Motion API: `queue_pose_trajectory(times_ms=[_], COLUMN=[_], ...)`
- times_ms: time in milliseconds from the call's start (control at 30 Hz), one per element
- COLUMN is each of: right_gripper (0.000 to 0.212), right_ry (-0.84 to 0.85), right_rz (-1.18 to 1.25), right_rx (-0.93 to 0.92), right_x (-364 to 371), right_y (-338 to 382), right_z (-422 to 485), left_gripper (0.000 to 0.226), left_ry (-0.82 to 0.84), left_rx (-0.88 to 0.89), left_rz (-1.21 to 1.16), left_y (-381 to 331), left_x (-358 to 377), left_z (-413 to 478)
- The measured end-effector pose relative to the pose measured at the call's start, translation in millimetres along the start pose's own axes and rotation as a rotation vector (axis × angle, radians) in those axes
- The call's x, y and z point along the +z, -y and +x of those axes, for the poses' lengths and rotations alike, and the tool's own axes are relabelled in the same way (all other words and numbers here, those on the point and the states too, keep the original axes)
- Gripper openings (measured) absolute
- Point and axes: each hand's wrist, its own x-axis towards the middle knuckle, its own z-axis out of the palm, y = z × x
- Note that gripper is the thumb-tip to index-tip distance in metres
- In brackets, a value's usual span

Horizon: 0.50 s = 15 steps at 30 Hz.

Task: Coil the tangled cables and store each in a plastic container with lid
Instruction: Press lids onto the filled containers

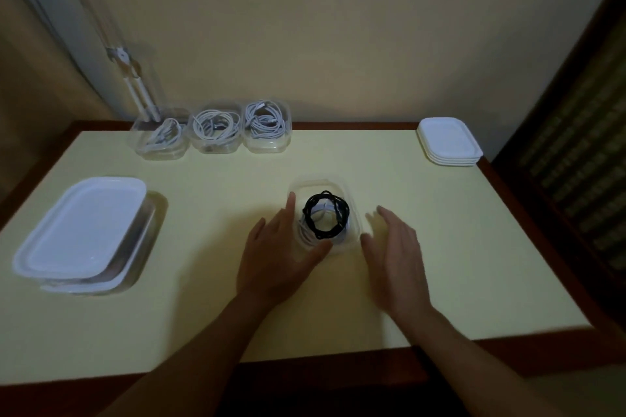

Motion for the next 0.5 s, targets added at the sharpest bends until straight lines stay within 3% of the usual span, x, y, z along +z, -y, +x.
queue_pose_trajectory(times_ms=[200, 500], right_gripper=[0.060, 0.052], right_ry=[-0.166, -0.287], right_rz=[-0.224, -0.465], right_rx=[0.192, 0.112], right_x=[-26, -36], right_y=[-65, -137], right_z=[54, 137], left_gripper=[0.116, 0.123], left_ry=[0.018, 0.038], left_rx=[0.028, 0.047], left_rz=[-0.013, -0.029], left_y=[0, -12], left_x=[2, 4], left_z=[12, 31])
